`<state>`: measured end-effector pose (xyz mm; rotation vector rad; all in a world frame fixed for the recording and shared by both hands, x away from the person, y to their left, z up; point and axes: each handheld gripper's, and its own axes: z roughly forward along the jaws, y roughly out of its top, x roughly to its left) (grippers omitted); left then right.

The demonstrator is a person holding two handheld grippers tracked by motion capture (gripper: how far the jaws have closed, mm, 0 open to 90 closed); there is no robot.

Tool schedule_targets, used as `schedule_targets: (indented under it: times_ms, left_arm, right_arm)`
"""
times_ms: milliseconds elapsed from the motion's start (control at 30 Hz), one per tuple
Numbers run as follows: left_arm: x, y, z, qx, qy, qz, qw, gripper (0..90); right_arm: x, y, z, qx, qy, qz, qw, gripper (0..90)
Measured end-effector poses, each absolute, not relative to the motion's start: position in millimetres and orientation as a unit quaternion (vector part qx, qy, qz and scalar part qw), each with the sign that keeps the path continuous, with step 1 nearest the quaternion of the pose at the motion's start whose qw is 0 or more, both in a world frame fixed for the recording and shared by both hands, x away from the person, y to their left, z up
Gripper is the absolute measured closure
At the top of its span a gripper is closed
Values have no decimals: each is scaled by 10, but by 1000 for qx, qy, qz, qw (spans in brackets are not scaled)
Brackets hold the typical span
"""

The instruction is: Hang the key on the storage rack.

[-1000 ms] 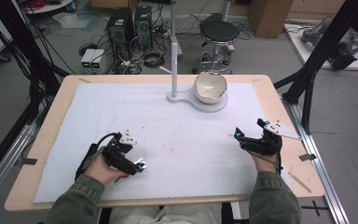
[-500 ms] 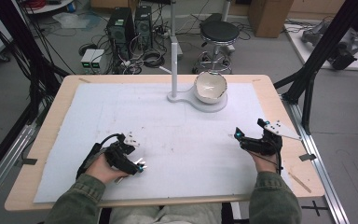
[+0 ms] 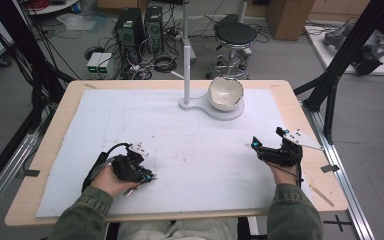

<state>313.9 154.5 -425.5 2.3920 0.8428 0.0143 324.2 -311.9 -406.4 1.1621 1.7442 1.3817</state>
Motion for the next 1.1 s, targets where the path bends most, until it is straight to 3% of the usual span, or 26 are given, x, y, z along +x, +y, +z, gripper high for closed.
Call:
schedule_targets:
  times_ms: [500,567,1100]
  left_arm:
    - [3097,1609,-4153,890,318,35,326,797]
    - [3089,1659,-4094,879,320,36,353,886]
    - [3059,1761,-3987,867,316,45,384,888]
  right_arm:
    - [3248,-3123,-4067,441,662,521,311,7]
    - [3248,-3123,-4067,441,662,521,311,7]
    - [3248,-3114,-4070,442,664,518,309,7]
